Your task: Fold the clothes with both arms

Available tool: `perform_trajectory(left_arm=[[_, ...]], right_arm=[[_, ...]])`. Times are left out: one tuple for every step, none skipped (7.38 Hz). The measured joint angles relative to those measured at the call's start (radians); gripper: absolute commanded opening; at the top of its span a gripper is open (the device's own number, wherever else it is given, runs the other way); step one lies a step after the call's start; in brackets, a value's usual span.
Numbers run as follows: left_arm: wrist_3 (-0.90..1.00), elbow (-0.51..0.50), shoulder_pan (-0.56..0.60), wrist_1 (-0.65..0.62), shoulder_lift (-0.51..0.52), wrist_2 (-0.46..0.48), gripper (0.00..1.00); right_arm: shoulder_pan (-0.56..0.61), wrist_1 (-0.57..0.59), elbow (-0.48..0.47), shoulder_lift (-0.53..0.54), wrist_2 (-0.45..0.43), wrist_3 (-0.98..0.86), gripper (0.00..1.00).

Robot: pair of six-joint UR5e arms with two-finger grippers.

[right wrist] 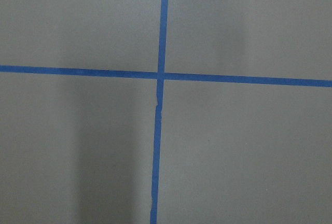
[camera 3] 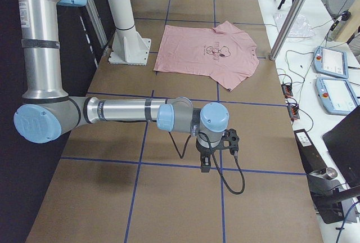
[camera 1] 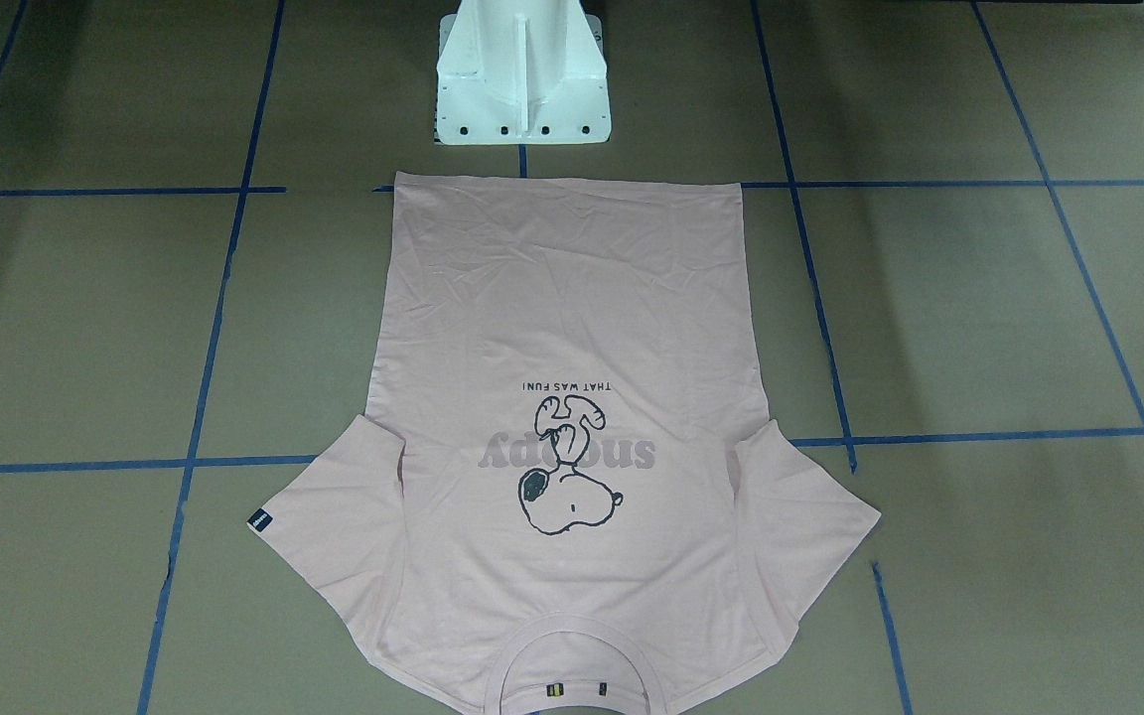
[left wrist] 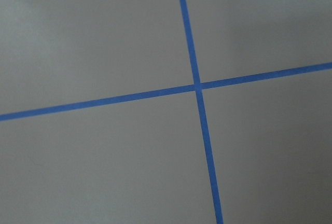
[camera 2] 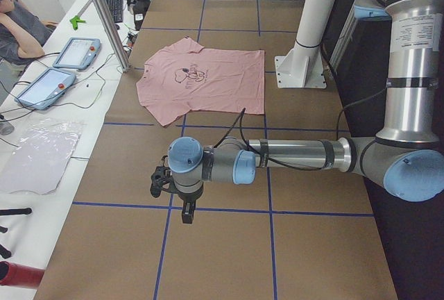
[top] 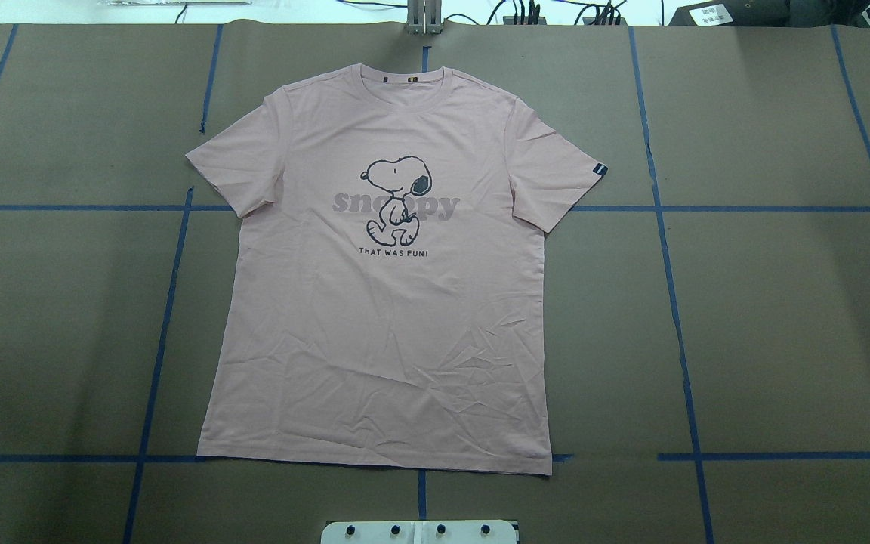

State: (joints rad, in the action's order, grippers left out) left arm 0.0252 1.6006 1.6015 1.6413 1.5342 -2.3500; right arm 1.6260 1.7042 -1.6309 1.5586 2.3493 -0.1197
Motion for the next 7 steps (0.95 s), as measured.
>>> perform_trajectory(left_arm=[[0.000, 0.001, 0.000, 0.000, 0.000, 0.000, 1.00], [-0.001, 0.001, 0.000, 0.000, 0.005, -0.001, 1.00], [-0.001, 0.001, -0.001, 0.000, 0.021, -0.002, 1.00], [-0.002, 0.000, -0.003, 0.001, 0.055, -0.003, 1.00], [-0.001, 0.001, -0.006, 0.002, 0.104, -0.006, 1.00], [0.001, 0.009, -0.009, 0.012, 0.158, -0.016, 1.00], [0.002, 0.015, -0.024, 0.060, 0.195, -0.037, 1.00]], right_arm=[[0.000, 0.000, -0.001, -0.001, 0.001, 0.000, 1.00], [-0.001, 0.000, -0.003, -0.004, 0.002, 0.001, 1.00], [-0.004, 0.000, -0.004, -0.016, 0.004, 0.003, 1.00], [-0.021, -0.011, -0.004, -0.041, 0.005, 0.003, 1.00], [-0.060, -0.064, 0.000, -0.067, 0.004, 0.010, 1.00], [-0.112, -0.170, 0.014, -0.093, 0.002, 0.053, 1.00], [-0.166, -0.277, 0.038, -0.128, 0.000, 0.139, 1.00]])
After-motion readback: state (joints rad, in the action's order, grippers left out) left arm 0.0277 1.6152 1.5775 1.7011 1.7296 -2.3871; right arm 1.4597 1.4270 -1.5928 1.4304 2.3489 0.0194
